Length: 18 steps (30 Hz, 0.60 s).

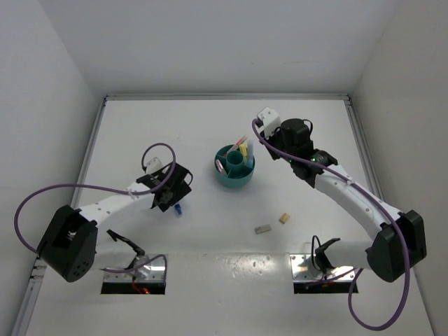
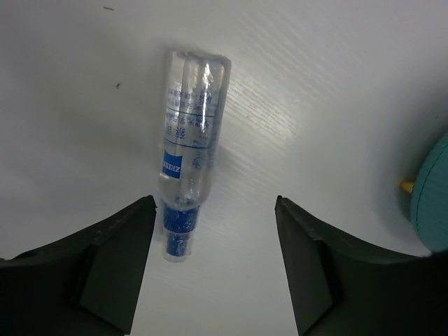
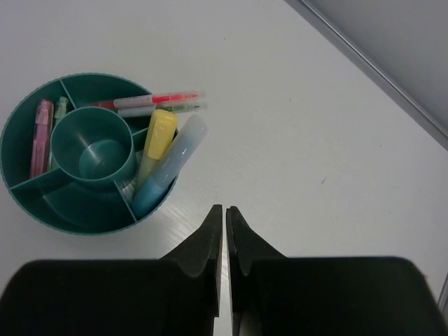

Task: Sort the stationery into containers
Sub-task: Grab a piece of stationery with the left arm

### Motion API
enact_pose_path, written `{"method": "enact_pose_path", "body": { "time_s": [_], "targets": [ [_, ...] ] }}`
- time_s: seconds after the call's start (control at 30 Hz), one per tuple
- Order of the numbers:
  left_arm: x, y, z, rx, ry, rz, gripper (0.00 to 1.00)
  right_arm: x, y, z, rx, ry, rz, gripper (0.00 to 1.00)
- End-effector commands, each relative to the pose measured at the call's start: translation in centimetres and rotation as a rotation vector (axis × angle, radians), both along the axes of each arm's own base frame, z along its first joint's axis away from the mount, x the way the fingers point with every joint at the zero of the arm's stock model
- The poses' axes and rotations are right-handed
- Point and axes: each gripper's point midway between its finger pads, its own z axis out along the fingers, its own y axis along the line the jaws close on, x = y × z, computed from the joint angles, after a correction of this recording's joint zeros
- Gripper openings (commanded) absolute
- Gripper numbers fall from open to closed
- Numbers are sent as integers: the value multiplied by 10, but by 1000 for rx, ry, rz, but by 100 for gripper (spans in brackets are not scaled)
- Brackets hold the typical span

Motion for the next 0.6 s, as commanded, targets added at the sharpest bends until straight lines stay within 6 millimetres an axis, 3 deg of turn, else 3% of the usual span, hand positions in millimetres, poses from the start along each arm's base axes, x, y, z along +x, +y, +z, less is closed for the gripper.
{"method": "enact_pose_path", "body": {
  "time_s": [0.0, 0.23, 0.4, 0.57],
  "targets": [
    [-3, -7, -2, -40, 17, -44, 75, 4, 0, 24, 45, -79, -14, 5],
    [-8, 1, -18, 4, 67, -40, 76, 4, -2, 25, 45, -89, -24, 5],
    [-9, 2, -30, 31, 106, -69, 71, 6, -3, 27, 47, -100, -32, 5],
    [0, 17, -33, 60, 111, -30, 66, 5, -4, 23, 43, -92, -32, 5]
  ]
}}
